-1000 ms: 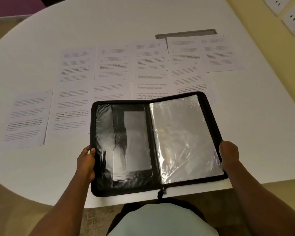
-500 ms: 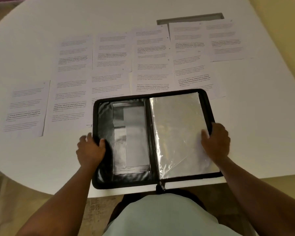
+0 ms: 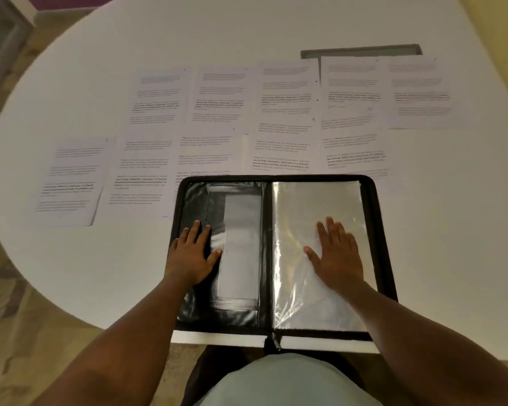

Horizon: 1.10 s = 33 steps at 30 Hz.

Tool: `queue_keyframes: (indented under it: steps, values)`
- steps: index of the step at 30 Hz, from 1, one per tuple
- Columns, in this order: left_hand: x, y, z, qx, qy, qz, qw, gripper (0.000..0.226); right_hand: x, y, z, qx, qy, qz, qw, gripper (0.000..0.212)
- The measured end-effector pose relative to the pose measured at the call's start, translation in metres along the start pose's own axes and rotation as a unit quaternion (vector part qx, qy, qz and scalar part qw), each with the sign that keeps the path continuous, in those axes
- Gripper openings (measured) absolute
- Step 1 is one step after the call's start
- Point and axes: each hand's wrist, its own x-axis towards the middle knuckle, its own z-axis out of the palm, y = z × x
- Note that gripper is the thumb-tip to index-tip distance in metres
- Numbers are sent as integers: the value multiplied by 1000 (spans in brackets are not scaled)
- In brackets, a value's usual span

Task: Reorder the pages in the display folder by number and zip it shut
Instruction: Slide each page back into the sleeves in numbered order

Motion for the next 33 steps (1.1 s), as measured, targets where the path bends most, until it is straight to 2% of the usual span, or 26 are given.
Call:
queue_keyframes:
  steps: [3,6,15,20,28,33]
  values:
    - [0,3,-7,-38,31,-13,999,77,1,-4,-3,17,28,-4,999,82]
    - [1,2,-18,-85,73,-28,993,70,7,-23,-13,53,48,-30,997,83]
    - [53,-57,-83,-174,195,-62,963,58,83,-135,-53,142,89,-137,976,58]
    - [112,-110,-129,-229,208,-116,944,60,135,-213,-80,185,92,-144,968,48]
    - [225,-175,-183,-321,199,-111,919,66,246,-320,-103,284,62,-132,948,52]
    - [296,-196,-207,-324,191,-138,917,71,324,-367,-115,309,77,-106,942,52]
